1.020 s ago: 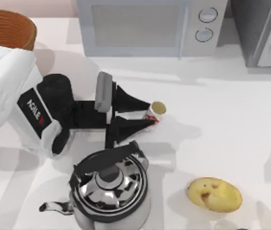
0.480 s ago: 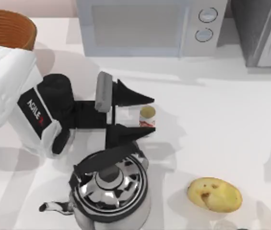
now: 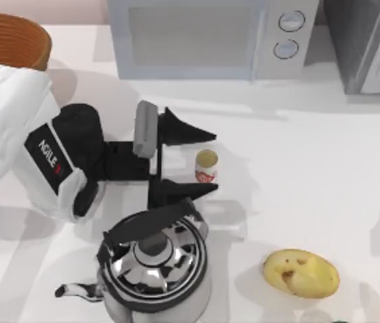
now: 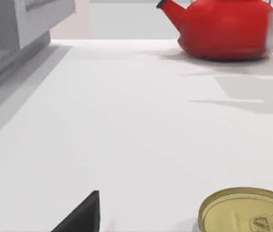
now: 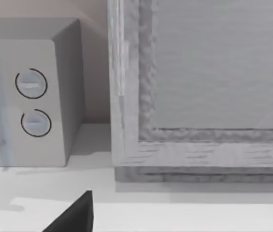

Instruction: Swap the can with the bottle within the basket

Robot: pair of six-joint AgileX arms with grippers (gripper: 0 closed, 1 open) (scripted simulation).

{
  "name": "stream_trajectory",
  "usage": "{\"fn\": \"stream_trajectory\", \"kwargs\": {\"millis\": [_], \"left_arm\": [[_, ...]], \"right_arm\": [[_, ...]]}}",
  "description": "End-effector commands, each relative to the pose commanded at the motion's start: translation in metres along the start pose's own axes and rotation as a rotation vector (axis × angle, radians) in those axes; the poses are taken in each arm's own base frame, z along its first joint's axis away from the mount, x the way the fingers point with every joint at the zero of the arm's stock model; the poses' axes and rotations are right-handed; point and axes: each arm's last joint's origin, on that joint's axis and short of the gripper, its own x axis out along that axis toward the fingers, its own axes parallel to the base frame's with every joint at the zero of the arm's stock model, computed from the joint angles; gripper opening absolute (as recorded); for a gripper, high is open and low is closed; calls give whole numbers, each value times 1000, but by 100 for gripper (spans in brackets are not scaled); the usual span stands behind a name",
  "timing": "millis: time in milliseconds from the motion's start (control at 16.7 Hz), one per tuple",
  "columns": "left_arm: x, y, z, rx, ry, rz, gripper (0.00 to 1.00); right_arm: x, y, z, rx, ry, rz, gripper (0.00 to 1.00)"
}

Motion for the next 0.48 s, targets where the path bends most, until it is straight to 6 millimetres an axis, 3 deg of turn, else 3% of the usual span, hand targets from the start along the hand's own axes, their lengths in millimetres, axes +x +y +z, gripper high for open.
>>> {"fn": "stream_trajectory", "kwargs": {"millis": [240,480], "left_arm": [[-6,5,14,-8,3,48,100],[-20,8,70,-38,12,172,100]], "right_arm": [[0,0,0,0,0,0,100],[0,0,0,0,0,0,100]]}}
